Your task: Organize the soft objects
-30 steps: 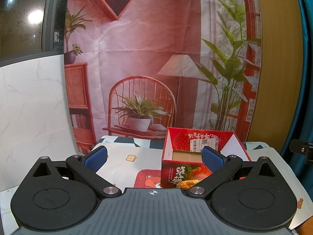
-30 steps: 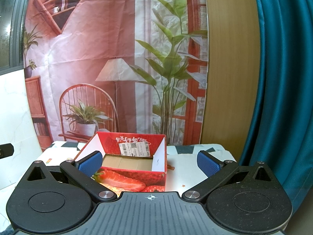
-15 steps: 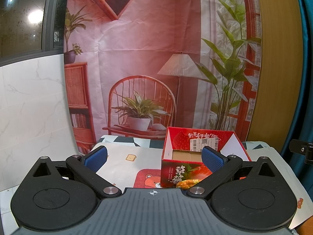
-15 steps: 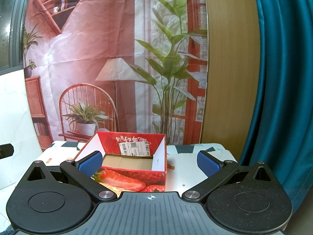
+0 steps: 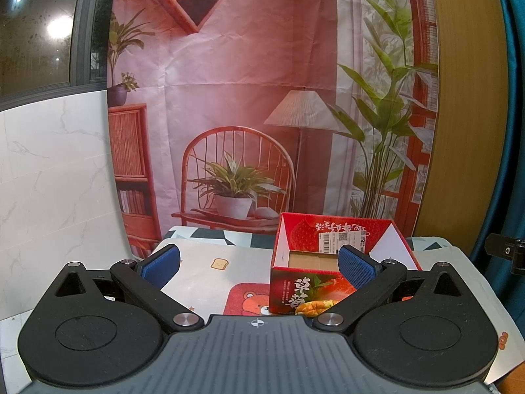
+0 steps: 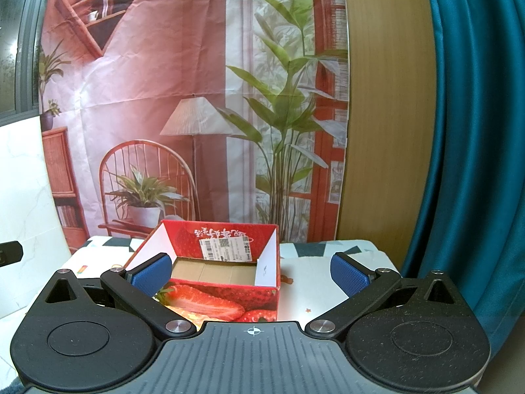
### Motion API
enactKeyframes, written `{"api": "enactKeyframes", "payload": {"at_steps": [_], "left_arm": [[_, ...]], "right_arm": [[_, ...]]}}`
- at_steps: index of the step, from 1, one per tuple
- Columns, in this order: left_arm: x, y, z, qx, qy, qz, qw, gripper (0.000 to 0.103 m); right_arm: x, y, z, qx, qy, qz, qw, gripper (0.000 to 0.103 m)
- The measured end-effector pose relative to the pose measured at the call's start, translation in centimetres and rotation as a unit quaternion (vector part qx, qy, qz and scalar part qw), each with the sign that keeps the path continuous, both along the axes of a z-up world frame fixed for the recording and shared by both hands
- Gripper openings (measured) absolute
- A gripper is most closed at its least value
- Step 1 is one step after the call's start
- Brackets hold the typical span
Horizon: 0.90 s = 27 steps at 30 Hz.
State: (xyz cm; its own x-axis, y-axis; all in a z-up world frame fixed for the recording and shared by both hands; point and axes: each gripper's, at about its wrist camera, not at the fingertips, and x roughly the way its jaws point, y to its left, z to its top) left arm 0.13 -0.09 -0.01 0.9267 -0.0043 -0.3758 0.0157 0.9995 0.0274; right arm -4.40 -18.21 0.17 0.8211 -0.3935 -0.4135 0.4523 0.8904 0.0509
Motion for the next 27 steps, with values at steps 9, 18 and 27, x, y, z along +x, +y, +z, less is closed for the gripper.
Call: {"api": "enactKeyframes", "payload": {"at_steps": [9,18,27], "left_arm": [[0.0,0.0,0.0,0.0,0.0,0.0,1.0,0.103],[0.2,0.0,-0.2,0.0,0.004,0.001,1.0,0.103],[2.1,0.7,-3.2,-0.009,0.025,0.019,0.9995,0.103]], "right_arm": [[0.0,0.0,0.0,0.0,0.0,0.0,1.0,0.103],[0.2,0.2,-0.2,0.011,-0.012,0.011,1.0,0.103],[0.1,-0.6,-2.7,0.046,-0.069,0.047,0.995,0.103]]}}
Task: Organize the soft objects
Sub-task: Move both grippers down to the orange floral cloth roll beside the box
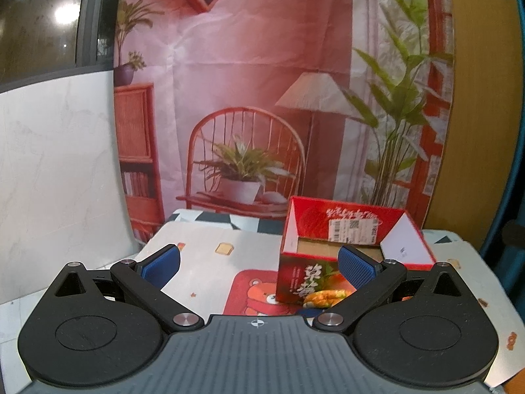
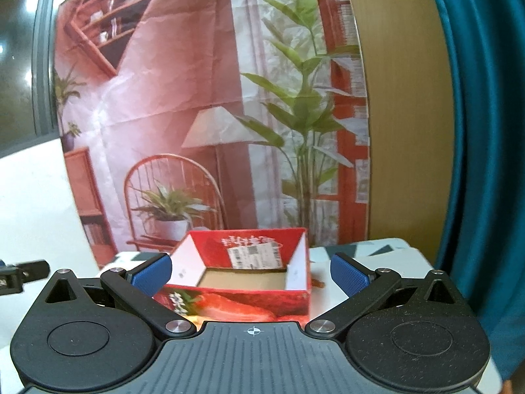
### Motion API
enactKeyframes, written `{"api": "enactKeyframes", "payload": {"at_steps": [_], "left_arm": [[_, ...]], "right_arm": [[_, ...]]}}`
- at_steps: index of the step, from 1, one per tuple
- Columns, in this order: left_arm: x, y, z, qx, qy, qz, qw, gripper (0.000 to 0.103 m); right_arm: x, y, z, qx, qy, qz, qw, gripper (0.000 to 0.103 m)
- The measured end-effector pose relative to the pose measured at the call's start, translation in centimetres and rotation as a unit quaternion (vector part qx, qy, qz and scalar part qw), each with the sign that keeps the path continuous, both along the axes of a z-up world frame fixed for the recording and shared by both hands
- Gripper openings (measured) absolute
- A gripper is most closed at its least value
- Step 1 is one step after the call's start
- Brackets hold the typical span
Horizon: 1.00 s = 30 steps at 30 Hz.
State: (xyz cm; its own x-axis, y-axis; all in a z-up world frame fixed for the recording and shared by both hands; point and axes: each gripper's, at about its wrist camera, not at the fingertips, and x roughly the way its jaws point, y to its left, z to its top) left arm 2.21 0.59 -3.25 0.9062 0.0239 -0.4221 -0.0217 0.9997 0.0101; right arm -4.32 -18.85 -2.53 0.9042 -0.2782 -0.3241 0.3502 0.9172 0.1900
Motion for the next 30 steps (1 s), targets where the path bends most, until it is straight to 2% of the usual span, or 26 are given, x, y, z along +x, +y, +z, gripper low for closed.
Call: {"api": "enactKeyframes", "payload": {"at_steps": [4,10,14,18,26,28,30], "left_arm": [[1.3,0.2,-1.6,-0.002,0.017,0.001,0.9999,0.103],[2.5,0.9,-4.1,-0.028,0.043,-0.012,0.9986,0.103],[3.2,1.3,-5.9,-0.039,0.067,-0.018,0.9969,0.103],[3.5,1.7,-6.9,-0.059,0.078,-0.024,0.9949,0.103],[5.9,-0.5,-7.5,-0.034,0.077,-0.058,0.9947,0.102],[6.8,-1.2,-8.0,-0.029,0.083,-0.07,0.9937,0.097],[7.6,-1.7,-8.7,-0.028,0.096,-0.084,0.9914,0.083]], "right_arm": [[0.4,-0.4,-1.3,-0.001,-0.023,0.007,1.0,0.103],[1.7,-0.3,-3.6,0.008,0.021,0.024,0.999,0.103],[1.9,0.0,-5.6,-0.002,0.047,0.006,0.999,0.103],[1.6,-0.7,-7.4,0.022,0.052,-0.002,0.998,0.103],[2.9,-1.8,-9.5,0.018,0.064,0.013,0.998,0.103],[3.7,-2.1,-10.3,0.015,0.075,0.017,0.997,0.101],[4.6,-2.6,-11.3,0.018,0.089,0.022,0.996,0.097]]}}
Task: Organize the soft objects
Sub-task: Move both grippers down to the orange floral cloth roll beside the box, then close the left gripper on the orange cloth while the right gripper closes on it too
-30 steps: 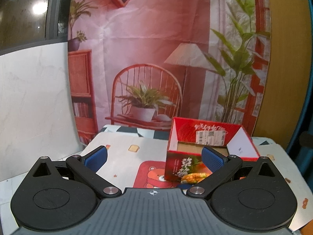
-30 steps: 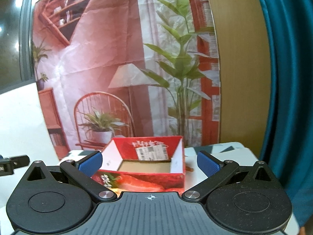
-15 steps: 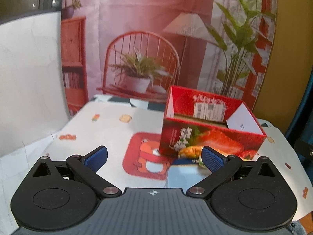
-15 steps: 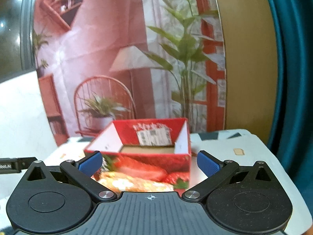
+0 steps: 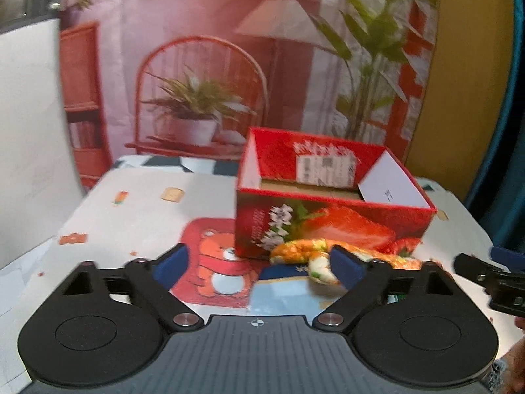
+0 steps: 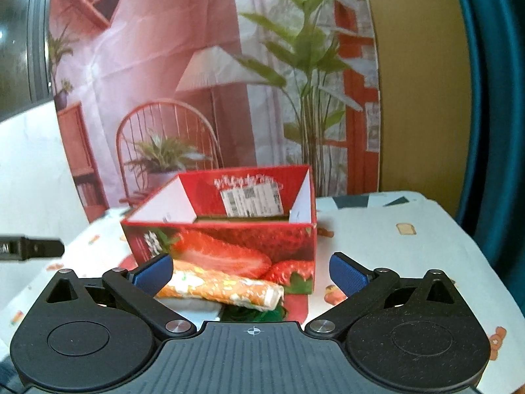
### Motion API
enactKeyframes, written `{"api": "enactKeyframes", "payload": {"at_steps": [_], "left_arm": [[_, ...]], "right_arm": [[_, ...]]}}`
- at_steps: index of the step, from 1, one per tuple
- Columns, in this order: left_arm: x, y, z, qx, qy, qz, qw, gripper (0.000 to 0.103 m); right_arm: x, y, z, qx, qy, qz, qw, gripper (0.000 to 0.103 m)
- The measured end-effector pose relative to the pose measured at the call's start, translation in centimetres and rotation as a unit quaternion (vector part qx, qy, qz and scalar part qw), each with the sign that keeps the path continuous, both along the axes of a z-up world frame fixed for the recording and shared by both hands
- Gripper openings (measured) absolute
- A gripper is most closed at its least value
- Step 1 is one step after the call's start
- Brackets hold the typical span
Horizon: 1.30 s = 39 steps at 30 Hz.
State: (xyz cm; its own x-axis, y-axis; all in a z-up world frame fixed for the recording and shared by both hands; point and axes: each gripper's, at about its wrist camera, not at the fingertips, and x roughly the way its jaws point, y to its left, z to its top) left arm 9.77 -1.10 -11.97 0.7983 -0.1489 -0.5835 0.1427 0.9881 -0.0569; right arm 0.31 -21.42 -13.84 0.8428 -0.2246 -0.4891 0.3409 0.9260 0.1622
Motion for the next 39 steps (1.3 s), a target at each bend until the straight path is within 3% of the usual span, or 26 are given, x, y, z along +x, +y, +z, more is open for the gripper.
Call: {"api": "enactKeyframes", "payload": {"at_steps": [6,12,16,19,26,30,35,39], "left_arm": [[3.4,-1.1,-1.6,-0.004,0.023,-0.016,0.9996,0.065],[5.6,-0.1,-3.1,-0.034,0.054,0.007,0.9979,0.064],[6.0,0.0,-4.2,-0.034,0.074,0.003,0.9966,0.064],[6.5,-0.4,-4.6,-0.039,0.081,-0.007,0.9959,0.064],[8.7,-1.3,-5.7,-0.08,0.108,-0.023,0.9907,0.064],[10.7,-1.1,-6.3,-0.101,0.128,-0.004,0.9866,0.064],[13.0,-0.5,-7.0,-0.15,0.159,0.021,0.9756,0.064],[13.8,-1.3,-8.0,-0.152,0.172,0.019,0.9731,0.064]], "right_arm": [[2.9,-1.8,-2.3,0.025,0.022,0.007,0.999,0.082],[6.4,-3.4,-4.5,0.067,0.043,0.01,0.997,0.077],[8.4,-3.8,-6.3,0.098,0.059,0.012,0.993,0.074],[8.9,-3.7,-7.5,0.118,0.071,0.023,0.99,0.066],[8.3,-3.2,-8.2,0.111,0.074,0.033,0.99,0.061],[8.2,-3.2,-8.3,0.107,0.073,0.036,0.991,0.06],[8.2,-3.2,-8.3,0.101,0.077,0.04,0.991,0.059],[8.1,-3.3,-8.6,0.099,0.075,0.04,0.992,0.057]]}}
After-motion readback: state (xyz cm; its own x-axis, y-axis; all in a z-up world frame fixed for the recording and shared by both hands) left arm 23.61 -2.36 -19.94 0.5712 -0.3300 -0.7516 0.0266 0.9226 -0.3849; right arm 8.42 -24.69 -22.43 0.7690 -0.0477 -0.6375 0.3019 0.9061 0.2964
